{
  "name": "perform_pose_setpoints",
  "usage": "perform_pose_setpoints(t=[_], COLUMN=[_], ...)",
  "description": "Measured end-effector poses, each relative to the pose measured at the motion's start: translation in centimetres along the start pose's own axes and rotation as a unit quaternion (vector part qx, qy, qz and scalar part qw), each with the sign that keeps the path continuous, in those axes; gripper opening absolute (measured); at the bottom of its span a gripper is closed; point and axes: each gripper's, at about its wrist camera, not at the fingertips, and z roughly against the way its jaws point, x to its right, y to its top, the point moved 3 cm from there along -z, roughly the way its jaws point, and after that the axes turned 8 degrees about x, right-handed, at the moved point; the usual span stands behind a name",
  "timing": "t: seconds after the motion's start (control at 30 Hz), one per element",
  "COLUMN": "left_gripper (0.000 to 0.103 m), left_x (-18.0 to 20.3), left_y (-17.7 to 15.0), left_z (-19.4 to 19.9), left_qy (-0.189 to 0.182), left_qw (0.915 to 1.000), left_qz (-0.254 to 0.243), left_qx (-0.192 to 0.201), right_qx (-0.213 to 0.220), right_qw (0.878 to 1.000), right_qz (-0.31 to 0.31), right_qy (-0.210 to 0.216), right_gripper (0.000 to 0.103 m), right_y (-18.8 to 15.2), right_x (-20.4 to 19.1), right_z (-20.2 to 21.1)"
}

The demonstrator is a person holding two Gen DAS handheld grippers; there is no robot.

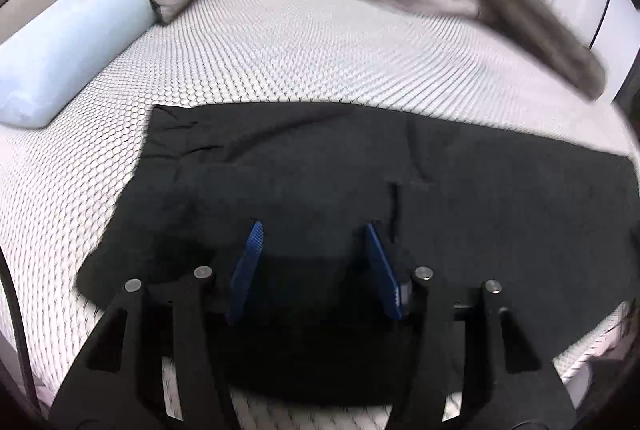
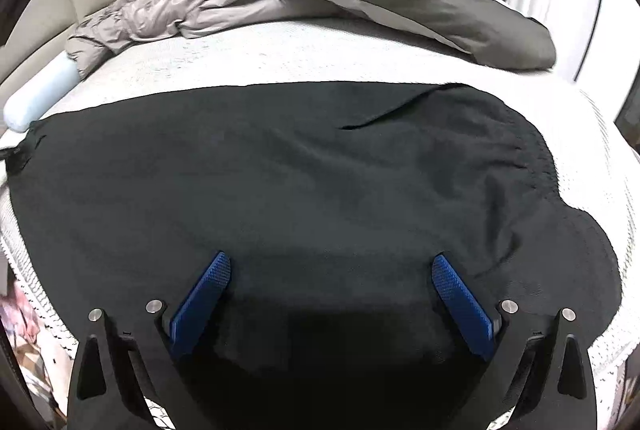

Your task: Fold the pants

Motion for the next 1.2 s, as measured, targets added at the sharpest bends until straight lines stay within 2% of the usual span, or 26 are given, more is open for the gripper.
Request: perform_pose_setpoints(t=[0.03, 0.07, 0.1, 0.17, 0.3, 0.43, 0.47, 0.5, 0.53, 0.6, 0.67, 0.73, 0.8, 0.83, 0.93, 0.97, 1.0, 1.03, 1.07, 1.13, 1.2], left_gripper=[0.051, 0.048, 0.038, 0.025, 0.025, 0.028, 0.032, 0.039, 0.039, 0.040, 0.040, 0.040, 0.040, 0.040, 0.041, 0.049, 0.058, 0.059, 0.060, 0.061, 0.066], left_x=[-0.8, -1.8, -3.5, -4.9, -4.5, -2.2, -1.8, -2.1, -2.6, -3.7, -3.8, -2.8, -1.3, 0.0, 3.4, 4.6, 6.0, 8.1, 9.3, 12.3, 14.9], left_y=[0.2, 0.5, 0.7, 0.5, 0.8, 1.6, 2.0, 2.4, 2.5, 2.4, 2.6, 2.2, 1.8, 1.4, 0.3, -0.1, -0.5, -1.1, -1.4, -2.3, -3.1], left_z=[-1.0, -1.4, -1.5, -0.7, 0.2, 1.2, 0.6, -0.6, -1.9, -3.0, -2.4, -1.1, 0.5, 2.0, 5.1, 5.9, 6.5, 7.2, 7.5, 8.1, 8.1], left_qy=[0.036, 0.053, 0.038, 0.034, 0.043, -0.010, -0.004, 0.019, 0.041, 0.044, 0.053, 0.088, 0.103, 0.091, 0.044, 0.029, 0.003, -0.035, -0.050, -0.078, -0.108], left_qw=[0.9993, 0.9986, 0.9987, 0.9978, 0.9980, 0.9987, 0.9991, 0.9994, 0.9988, 0.9974, 0.9961, 0.9944, 0.9940, 0.9955, 0.9986, 0.9990, 0.9992, 0.9984, 0.9975, 0.9951, 0.9925], left_qz=[-0.011, -0.004, 0.034, 0.056, 0.044, 0.035, 0.030, 0.025, 0.027, 0.052, 0.068, 0.055, 0.034, 0.027, 0.008, 0.008, 0.009, 0.001, -0.007, -0.020, -0.024], left_qx=[-0.004, 0.002, 0.000, 0.004, 0.015, 0.036, 0.029, 0.012, -0.008, -0.026, -0.021, -0.020, -0.013, -0.001, 0.027, 0.034, 0.040, 0.045, 0.049, 0.057, 0.051], right_qx=[-0.004, -0.010, -0.011, -0.013, -0.011, -0.005, -0.003, -0.001, 0.000, -0.002, -0.011, -0.018, -0.018, -0.016, -0.006, -0.010, -0.016, -0.021, -0.022, -0.019, -0.008], right_qw=[1.000, 1.000, 1.000, 1.000, 1.000, 1.000, 1.000, 1.000, 1.000, 1.000, 1.000, 0.999, 0.999, 0.999, 1.000, 0.999, 0.998, 0.996, 0.996, 0.997, 0.999], right_qz=[0.005, 0.008, 0.008, 0.003, -0.002, -0.010, -0.014, -0.016, -0.016, -0.006, 0.009, -0.004, -0.016, -0.015, 0.021, 0.047, 0.064, 0.081, 0.089, 0.070, 0.033], right_qy=[-0.001, -0.006, -0.009, -0.013, -0.013, -0.005, 0.000, 0.004, 0.010, 0.009, -0.012, -0.035, -0.045, -0.044, 0.006, 0.021, 0.021, 0.017, 0.018, 0.007, -0.030], right_gripper=[0.102, 0.102, 0.102, 0.102, 0.102, 0.102, 0.102, 0.102, 0.102, 0.102, 0.102, 0.102, 0.102, 0.102, 0.102, 0.102, 0.102, 0.102, 0.102, 0.102, 0.102], right_y=[-0.1, -0.3, -0.6, -0.8, -0.6, -0.3, -0.1, 0.0, 0.1, 0.0, -0.4, -0.4, -0.2, -0.1, -0.1, -0.4, -0.7, -1.0, -1.2, -1.3, -1.3], right_x=[0.0, 0.0, 0.2, 0.9, 1.4, 1.3, 1.2, 1.1, 0.9, 0.5, 0.5, 1.3, 1.8, 1.6, -0.2, -1.2, -1.7, -2.1, -2.1, -0.4, 2.5], right_z=[-0.1, -0.2, -0.2, -0.2, -0.1, 0.2, 0.1, 0.0, 0.0, -0.3, -0.7, -0.7, -0.4, 0.0, 0.9, 0.8, 0.7, 0.5, 0.5, 1.0, 1.5])
